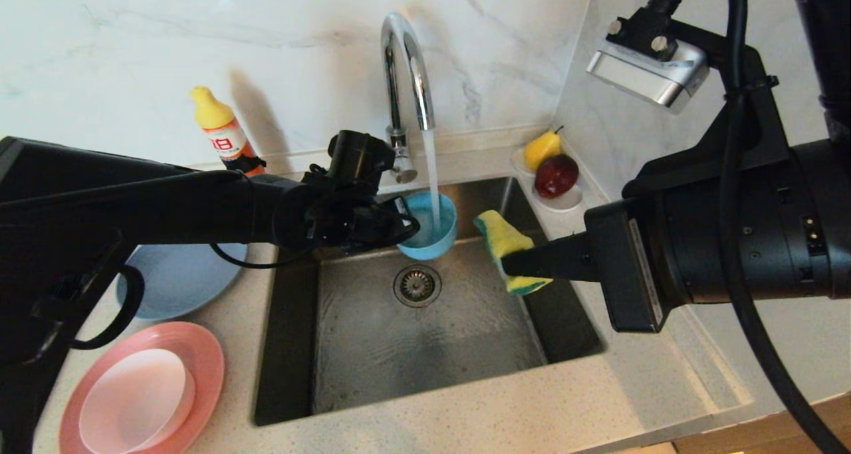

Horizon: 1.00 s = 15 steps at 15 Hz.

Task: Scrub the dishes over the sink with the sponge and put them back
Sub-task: Rinse the bowl

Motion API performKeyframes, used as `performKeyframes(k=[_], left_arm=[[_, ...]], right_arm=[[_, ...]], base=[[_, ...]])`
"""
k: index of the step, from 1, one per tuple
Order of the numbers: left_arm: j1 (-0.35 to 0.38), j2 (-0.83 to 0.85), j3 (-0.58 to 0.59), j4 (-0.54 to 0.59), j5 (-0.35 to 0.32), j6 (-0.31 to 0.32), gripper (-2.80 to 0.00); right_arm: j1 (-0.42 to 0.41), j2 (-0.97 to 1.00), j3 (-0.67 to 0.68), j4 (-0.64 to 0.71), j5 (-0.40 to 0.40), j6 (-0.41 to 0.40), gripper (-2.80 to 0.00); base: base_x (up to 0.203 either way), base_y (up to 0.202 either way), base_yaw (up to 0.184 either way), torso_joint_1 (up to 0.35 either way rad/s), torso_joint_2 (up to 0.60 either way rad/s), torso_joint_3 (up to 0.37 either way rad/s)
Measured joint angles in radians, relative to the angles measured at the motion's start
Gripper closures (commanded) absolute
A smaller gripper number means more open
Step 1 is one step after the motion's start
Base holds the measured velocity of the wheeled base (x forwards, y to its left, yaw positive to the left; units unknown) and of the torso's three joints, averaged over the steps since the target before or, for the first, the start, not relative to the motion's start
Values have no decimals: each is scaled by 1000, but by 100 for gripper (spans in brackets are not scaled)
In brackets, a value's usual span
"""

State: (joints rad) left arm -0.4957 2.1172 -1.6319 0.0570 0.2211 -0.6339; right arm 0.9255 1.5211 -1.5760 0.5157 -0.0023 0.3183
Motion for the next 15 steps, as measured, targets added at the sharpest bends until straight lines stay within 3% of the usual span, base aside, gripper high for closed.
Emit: performKeyframes(k=[12, 15], left_arm=[[4, -35, 10, 5, 11, 15, 0], [31, -128, 75, -23, 81, 87, 0]], right_arm=[[0, -1, 17, 0, 0, 0, 0], [0, 2, 30, 0, 1, 0, 0]], base=[[0, 0, 0, 0, 0, 0], [0, 0, 0, 0, 0, 0]])
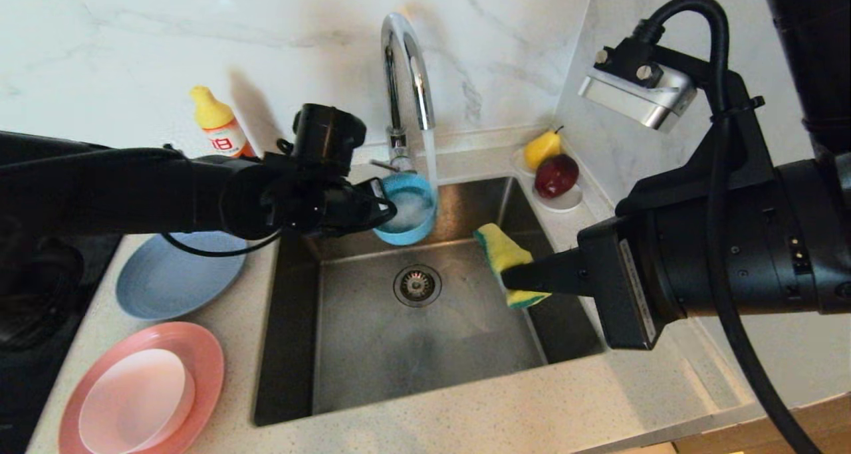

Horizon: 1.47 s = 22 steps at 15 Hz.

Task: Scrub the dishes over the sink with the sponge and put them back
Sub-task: Rinse the bowl

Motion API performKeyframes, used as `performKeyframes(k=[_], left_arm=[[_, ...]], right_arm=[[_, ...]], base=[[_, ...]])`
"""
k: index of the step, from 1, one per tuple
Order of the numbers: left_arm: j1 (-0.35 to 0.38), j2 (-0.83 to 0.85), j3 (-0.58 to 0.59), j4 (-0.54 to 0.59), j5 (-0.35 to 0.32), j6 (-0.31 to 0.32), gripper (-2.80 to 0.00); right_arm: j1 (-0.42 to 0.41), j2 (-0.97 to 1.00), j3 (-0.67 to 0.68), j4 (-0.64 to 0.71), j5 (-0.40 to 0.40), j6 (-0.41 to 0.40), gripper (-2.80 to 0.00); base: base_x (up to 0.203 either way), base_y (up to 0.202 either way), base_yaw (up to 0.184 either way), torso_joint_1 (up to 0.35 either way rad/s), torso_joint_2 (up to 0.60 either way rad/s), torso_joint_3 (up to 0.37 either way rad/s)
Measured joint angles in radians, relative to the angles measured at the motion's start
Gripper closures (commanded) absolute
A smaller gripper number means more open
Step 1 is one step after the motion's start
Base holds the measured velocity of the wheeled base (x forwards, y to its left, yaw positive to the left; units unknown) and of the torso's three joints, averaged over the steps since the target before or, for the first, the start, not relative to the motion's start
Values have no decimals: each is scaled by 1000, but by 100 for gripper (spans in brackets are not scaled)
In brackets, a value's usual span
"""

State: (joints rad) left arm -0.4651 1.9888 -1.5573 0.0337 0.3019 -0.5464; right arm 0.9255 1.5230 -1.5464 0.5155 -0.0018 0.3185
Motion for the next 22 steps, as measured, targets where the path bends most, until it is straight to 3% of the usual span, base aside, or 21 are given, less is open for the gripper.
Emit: performKeyframes(k=[5, 12, 17, 22], left_arm=[[27, -160, 236, -324, 87, 199, 0], [29, -371, 593, -889, 59, 413, 0], [29, -456, 704, -1059, 6, 461, 0], [30, -574, 729, -1081, -81, 463, 0]], right_arm=[[-9, 6, 15, 1, -2, 8, 0], [-13, 32, 28, 3, -6, 9, 0], [-13, 43, 44, 2, -5, 10, 0], [2, 41, 47, 6, -4, 9, 0]], base=[[0, 0, 0, 0, 0, 0], [0, 0, 0, 0, 0, 0], [0, 0, 0, 0, 0, 0], [0, 0, 0, 0, 0, 0]])
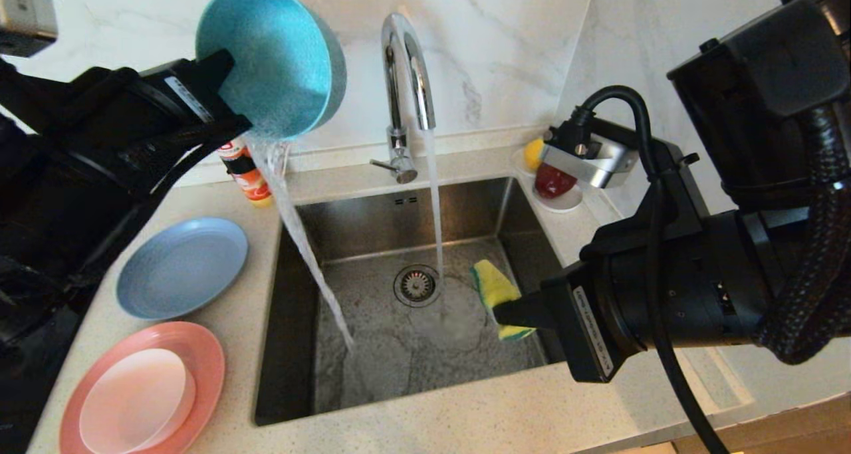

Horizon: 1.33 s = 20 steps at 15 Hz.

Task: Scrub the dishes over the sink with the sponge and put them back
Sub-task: Rinse the bowl

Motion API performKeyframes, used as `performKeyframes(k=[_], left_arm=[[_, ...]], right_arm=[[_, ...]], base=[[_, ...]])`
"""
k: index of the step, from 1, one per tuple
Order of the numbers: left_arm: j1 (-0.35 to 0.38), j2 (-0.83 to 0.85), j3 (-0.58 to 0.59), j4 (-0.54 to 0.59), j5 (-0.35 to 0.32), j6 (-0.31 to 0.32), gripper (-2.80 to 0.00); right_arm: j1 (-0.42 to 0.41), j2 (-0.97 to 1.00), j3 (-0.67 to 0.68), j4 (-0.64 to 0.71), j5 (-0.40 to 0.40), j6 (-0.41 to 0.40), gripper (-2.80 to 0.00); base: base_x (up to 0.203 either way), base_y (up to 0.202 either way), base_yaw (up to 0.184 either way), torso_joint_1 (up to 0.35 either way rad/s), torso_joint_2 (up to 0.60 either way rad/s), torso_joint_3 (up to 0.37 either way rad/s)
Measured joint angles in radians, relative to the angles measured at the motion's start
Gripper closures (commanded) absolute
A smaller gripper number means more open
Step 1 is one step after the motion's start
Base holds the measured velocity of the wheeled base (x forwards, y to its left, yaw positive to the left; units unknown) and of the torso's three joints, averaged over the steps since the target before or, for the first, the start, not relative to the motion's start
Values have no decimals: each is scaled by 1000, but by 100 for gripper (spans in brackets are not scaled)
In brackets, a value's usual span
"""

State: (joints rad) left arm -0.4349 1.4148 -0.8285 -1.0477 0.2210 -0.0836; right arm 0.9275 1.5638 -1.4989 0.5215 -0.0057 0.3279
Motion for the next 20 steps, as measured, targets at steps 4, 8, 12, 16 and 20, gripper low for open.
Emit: performKeyframes(k=[4, 8, 12, 16, 20], left_arm=[[0, -80, 33, -4, -71, 1, 0], [2, -114, 95, -113, -127, 27, 0], [2, -130, 150, -180, -166, 54, 0], [2, -123, 175, -200, -180, 79, 0], [2, -112, 166, -152, -190, 73, 0]], right_arm=[[19, -10, -1, -2, -3, -2, 0], [20, -16, 3, -1, -3, 0, 0], [20, -21, 1, -1, -4, -2, 0], [20, -17, 0, -4, 0, 0, 0], [20, -12, -6, -4, -5, -1, 0]], base=[[0, 0, 0, 0, 0, 0], [0, 0, 0, 0, 0, 0], [0, 0, 0, 0, 0, 0], [0, 0, 0, 0, 0, 0], [0, 0, 0, 0, 0, 0]])
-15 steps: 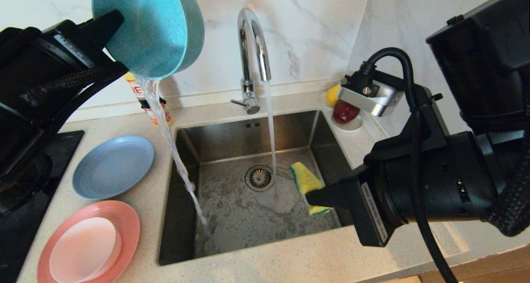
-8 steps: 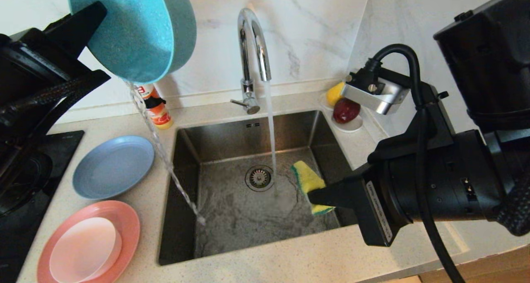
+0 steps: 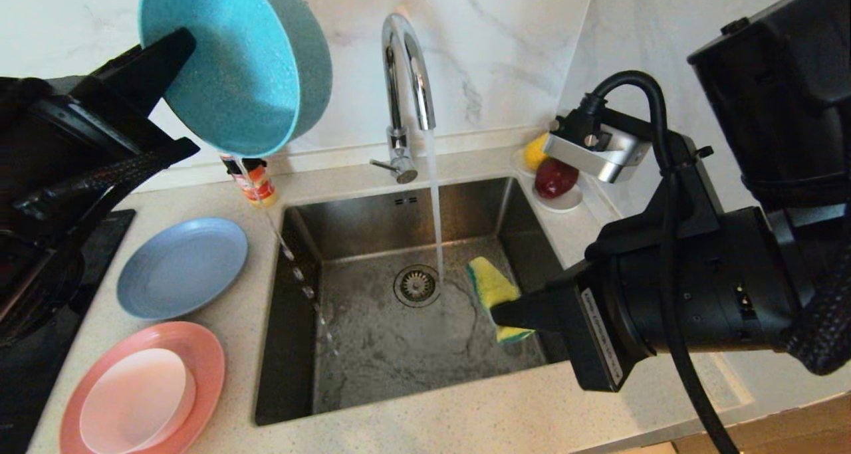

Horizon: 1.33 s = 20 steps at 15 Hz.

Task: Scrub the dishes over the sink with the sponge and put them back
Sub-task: Rinse the bowl, then place the bowl on the table

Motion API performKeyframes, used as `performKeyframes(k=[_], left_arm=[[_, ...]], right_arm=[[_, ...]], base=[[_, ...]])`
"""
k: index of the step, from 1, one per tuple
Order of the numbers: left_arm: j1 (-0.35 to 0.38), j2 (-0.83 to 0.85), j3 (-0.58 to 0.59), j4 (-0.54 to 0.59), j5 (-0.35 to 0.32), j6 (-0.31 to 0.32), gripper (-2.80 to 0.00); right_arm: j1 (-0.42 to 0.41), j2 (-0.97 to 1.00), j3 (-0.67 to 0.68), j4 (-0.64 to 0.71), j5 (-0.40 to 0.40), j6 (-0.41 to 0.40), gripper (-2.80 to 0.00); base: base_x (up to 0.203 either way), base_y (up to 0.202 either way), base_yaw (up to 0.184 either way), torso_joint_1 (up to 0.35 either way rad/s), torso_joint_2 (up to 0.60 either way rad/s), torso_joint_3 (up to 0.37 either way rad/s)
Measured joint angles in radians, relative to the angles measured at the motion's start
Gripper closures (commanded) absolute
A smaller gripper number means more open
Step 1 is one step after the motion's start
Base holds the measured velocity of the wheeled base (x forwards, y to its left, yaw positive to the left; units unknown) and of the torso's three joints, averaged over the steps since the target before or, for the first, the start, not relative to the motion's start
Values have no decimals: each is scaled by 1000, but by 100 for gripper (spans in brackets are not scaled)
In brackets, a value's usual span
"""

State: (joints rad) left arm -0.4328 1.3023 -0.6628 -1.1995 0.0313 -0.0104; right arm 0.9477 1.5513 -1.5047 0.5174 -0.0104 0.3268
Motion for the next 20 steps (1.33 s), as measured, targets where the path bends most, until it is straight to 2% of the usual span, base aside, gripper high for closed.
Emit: performKeyframes(k=[3, 8, 10, 13, 16, 18, 20], left_arm=[[19, 1, -49, 218, 8, -7, 0], [99, -21, -238, 849, 79, -65, 0], [156, -9, -347, 1079, 89, -122, 0], [311, 55, -516, 1389, 70, -247, 0], [479, 161, -643, 1517, 80, -388, 0], [579, 217, -691, 1544, 83, -472, 0], [670, 257, -718, 1538, 79, -517, 0]], right_arm=[[-1, -12, -3, 0, 0, -3, 0], [-8, -35, 10, 0, 0, -5, 0], [-11, -38, 11, 1, 0, 0, 0], [-14, -45, 27, 1, 0, -2, 0], [-29, -50, 53, -1, -3, -10, 0], [-43, -49, 59, -1, -3, -13, 0], [-48, -46, 62, -2, -3, -12, 0]], base=[[0, 0, 0, 0, 0, 0], [0, 0, 0, 0, 0, 0], [0, 0, 0, 0, 0, 0], [0, 0, 0, 0, 0, 0], [0, 0, 0, 0, 0, 0], [0, 0, 0, 0, 0, 0], [0, 0, 0, 0, 0, 0]])
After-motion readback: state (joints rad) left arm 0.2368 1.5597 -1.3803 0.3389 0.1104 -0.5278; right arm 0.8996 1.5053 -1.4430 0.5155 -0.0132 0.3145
